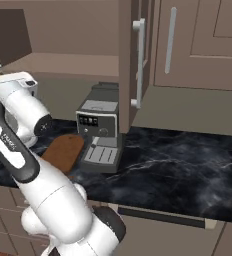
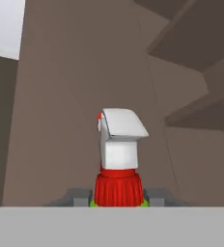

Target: Grab the spray bottle from the cabinet, then place it next to the cutting board for sanitizing. Then grab the dish brush from the countertop next to the sink and place it next to the cutting board.

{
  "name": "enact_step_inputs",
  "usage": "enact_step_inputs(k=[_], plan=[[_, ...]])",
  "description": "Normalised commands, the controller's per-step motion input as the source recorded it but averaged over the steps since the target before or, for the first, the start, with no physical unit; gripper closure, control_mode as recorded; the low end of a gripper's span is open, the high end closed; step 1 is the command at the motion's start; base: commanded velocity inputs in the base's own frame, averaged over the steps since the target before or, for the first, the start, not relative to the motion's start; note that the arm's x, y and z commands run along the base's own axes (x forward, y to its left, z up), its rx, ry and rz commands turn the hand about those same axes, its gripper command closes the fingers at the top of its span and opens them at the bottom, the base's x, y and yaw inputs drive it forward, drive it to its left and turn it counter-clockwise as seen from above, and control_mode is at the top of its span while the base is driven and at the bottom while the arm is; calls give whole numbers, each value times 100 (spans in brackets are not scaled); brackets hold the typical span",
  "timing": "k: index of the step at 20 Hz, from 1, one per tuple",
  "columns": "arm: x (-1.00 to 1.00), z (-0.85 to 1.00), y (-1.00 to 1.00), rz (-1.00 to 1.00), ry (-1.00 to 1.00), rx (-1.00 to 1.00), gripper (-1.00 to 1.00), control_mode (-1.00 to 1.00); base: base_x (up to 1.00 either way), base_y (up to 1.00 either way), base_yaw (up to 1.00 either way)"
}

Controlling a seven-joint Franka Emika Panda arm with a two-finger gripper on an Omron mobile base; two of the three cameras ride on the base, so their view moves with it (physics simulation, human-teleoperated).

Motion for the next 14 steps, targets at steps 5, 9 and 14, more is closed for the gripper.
enact_step_inputs(k=[5, 9, 14], plan=[[2, -48, 0, 42, -2, -9, 100, -100, 0, 0, 0], [0, -48, 5, 35, -1, -8, 100, -100, 0, 0, 0], [2, -26, 23, 10, 1, -11, 100, -100, 0, 0, 0]])
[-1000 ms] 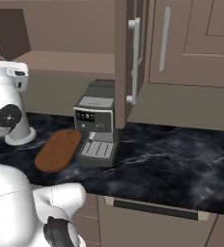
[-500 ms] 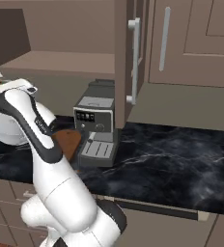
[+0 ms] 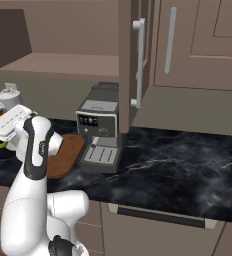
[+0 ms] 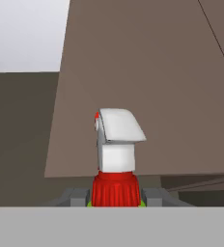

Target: Grab the spray bottle from the cabinet, then place it next to the cutting board for sanitizing. Then grab the dish brush from the countertop next to the sink and place it next to the cutting board.

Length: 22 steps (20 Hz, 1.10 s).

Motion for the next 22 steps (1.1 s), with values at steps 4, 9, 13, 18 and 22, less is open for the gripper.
enact_step_inputs(k=[4, 9, 13, 18, 22], plan=[[8, -11, 30, 1, 5, -14, 100, -100, 0, 0, 0], [1, -2, 28, 0, 1, -16, 100, -100, 0, 0, 0], [1, -21, 34, 0, 2, -18, 100, -100, 0, 0, 0], [7, -35, 8, 2, 2, -10, 100, -100, 0, 0, 0], [8, -42, 1, 1, 0, -2, 100, -100, 0, 0, 0]])
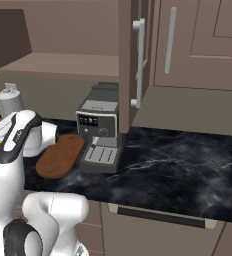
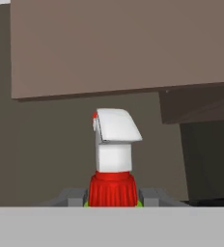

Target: Grab the spray bottle from the cabinet, then place it next to the cutting board for sanitizing. Then grab the dish brush from the countertop next to the sink and place it next to the cutting board.

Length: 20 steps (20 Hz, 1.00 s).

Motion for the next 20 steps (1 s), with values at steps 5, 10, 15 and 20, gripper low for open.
enact_step_inputs(k=[5, 10, 15, 20], plan=[[0, -46, 4, 1, 0, 0, 100, -100, 0, 0, 0], [6, -41, 28, 0, -1, 0, 100, -100, 0, 0, 0], [31, -43, 39, 0, -5, -2, 100, -100, 0, 0, 0], [31, -25, 4, 0, -5, -5, 100, -100, 0, 0, 0]])
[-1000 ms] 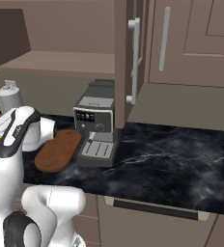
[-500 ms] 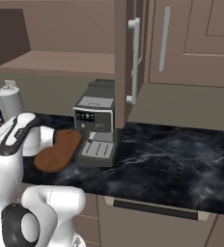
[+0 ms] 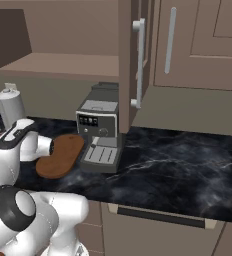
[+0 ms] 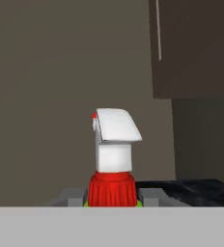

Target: Grab the spray bottle from the cabinet, then place it next to the cutting board for sanitizing. Then grab the dish brush from the countertop next to the sink and place it next to the cutting board.

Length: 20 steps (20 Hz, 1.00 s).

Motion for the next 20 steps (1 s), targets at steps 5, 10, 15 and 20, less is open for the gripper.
enact_step_inputs(k=[5, 10, 15, 20], plan=[[25, -23, 2, 0, -5, -6, 100, -100, 0, 0, 0], [17, -19, 15, 0, -4, -5, 100, -100, 0, 0, 0], [17, -22, 18, 0, -1, -3, 100, -100, 0, 0, 0], [19, -19, 20, 0, -1, -1, 100, -100, 0, 0, 0]])
